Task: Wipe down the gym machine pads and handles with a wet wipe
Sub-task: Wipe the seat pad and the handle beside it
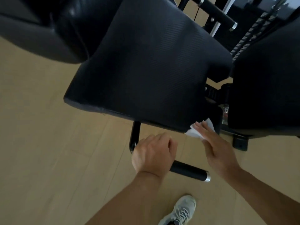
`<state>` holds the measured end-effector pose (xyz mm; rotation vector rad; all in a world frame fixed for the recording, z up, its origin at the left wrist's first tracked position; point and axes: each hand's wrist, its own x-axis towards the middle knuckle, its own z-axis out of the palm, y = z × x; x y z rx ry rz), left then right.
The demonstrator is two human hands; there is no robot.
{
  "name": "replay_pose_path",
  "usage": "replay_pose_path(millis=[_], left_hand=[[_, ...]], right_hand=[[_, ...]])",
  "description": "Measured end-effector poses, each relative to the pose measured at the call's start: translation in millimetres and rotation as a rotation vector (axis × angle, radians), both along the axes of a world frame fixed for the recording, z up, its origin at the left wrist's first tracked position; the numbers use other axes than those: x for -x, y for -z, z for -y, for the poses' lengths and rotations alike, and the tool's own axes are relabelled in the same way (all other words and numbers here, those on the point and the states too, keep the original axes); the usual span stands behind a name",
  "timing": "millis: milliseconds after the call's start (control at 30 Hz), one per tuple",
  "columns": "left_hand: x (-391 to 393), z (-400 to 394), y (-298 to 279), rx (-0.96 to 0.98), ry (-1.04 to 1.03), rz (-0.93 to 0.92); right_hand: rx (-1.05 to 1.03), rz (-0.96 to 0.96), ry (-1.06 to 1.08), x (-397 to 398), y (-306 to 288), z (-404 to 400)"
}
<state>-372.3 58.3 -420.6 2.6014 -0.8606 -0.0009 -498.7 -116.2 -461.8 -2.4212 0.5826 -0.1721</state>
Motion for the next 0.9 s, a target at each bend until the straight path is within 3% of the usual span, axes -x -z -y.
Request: replay_pose_path(millis=[67,100,167,200,267,467,633,800,900], left_hand=[[-0.3,-1.6,-3.3,0.154,-0.044,-0.071],[-1.3,-5.5,-7.1,0.296,-0.077,-0.157],[-5.2,-22.7,-19.1,0.603,-0.166,-0.346],[-6.8,-36.8,-23.9,0.672,-0.226,-0.353],[-7.0,-73.6,-24.2,0.687,-0.328,-0.37],[13.1,-163.9,-5.6,0.511,-0.531,-0.62],[37.8,-181.5,-4.9,0.467,-0.57,-0.763],[50.2,-178.3,0.4,0.422,-0.504,-0.824],[55.5,-167.7,0.8,0.424,-0.435,-0.862]], right_hand=[[-0.276,0.057,0.261,0.9,-24.0,-34.3],[-0.363,0.077,0.293,-1.1,-35.6,-52.9],[-0.475,0.058,0.15,-3.8,-52.1,-91.0],[-0.463,0.012,0.039,-4.1,-55.0,-109.3],[-0.339,-0.053,-0.106,-3.0,-52.0,-130.7],[-0.602,0.037,0.144,-13.6,-57.4,-135.0],[-0.21,-0.388,0.095,-45.7,-33.7,-128.1],[0.104,-0.42,0.137,-56.0,-25.7,-145.1],[0.111,-0.497,0.158,-25.0,-22.1,-122.4]])
